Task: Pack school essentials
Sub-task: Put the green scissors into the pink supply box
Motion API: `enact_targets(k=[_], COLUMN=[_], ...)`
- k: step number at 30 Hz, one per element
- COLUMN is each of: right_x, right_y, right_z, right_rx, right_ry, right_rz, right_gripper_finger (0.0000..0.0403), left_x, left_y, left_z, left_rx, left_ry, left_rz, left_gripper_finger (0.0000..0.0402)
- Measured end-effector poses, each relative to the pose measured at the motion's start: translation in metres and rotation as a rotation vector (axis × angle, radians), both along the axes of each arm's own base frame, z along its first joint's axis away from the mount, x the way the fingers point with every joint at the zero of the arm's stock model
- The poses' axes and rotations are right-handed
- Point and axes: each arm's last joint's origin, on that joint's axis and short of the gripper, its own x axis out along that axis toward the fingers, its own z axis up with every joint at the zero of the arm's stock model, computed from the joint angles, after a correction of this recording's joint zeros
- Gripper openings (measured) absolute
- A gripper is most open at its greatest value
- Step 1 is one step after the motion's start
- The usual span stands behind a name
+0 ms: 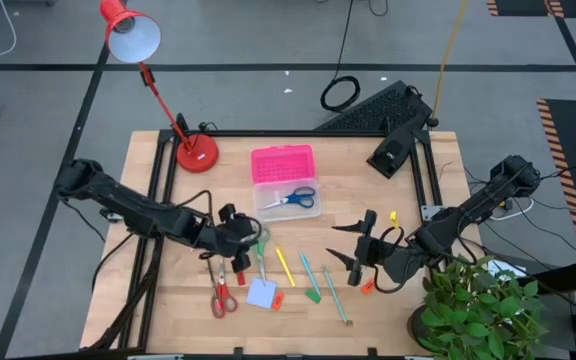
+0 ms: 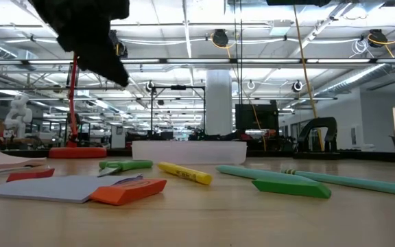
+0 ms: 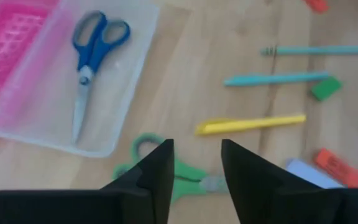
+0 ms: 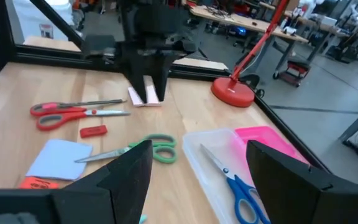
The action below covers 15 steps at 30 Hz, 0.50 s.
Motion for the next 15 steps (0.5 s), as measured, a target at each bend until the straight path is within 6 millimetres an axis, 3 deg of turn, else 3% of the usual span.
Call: enact_targets(k=[6, 15], right_x=[0.000, 0.001], right_y=[-0.001, -0.003], right_z=[0.000, -0.003], right_rx=[-0.052, -0.005], right_ry=[0.022, 0.023], right_rz=[0.012, -0.015], right_gripper_finger=[0.0253, 0.0253], left_x=[-0.001, 0.007], left_y=[0.004, 0.016], left_z=[-0.012, -0.041], left_rx=[-0.022, -0.171], left_ry=[0.082, 0.157], left_rz=[0.081, 0.419], left_gripper_finger=[0.0161, 0.0157])
